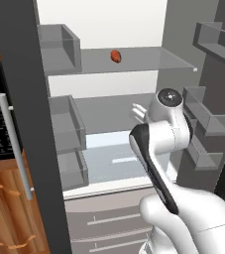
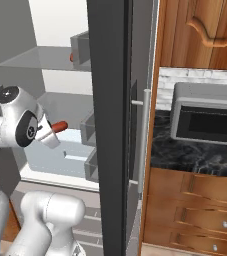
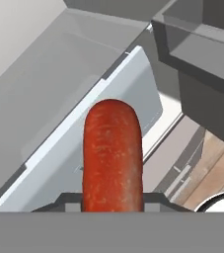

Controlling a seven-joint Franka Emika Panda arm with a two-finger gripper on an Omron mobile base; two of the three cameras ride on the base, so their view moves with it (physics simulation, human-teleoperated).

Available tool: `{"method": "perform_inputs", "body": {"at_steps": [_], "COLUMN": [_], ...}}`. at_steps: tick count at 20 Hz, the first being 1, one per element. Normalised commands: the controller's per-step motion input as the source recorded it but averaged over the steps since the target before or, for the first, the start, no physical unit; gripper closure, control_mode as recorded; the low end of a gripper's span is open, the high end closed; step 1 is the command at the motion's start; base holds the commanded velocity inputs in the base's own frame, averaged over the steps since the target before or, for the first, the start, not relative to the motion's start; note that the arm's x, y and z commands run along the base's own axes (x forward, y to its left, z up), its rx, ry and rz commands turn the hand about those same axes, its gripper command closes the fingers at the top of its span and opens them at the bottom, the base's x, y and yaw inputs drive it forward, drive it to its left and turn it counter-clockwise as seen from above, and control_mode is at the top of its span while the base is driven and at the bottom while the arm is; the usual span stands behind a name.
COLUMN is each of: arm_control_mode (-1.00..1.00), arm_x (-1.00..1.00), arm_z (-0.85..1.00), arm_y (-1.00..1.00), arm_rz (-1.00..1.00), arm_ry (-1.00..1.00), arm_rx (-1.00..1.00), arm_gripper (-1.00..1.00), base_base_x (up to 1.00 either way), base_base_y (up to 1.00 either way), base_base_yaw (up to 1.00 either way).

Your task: Place the cold items (sweet potato and carrot) from the fridge in one tupperware on the dining counter. Place the warm items (hot dog and kebab skewer) in the stove area in another tupperware.

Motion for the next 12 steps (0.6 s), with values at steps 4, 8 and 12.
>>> {"method": "perform_inputs", "body": {"at_steps": [4,8,12], "arm_control_mode": [-1.0,-1.0,-1.0], "arm_x": [-0.68,-0.54,-0.44], "arm_z": [0.43,0.3,0.04], "arm_y": [0.0,0.0,0.0], "arm_rz": [0.11,0.17,0.06], "arm_ry": [0.12,0.06,0.0], "arm_rx": [0.0,-0.01,-0.01], "arm_gripper": [1.0,1.0,1.0], "base_base_x": [0.0,0.0,0.0], "base_base_y": [0.0,0.0,0.0], "base_base_yaw": [0.0,0.0,0.0]}}
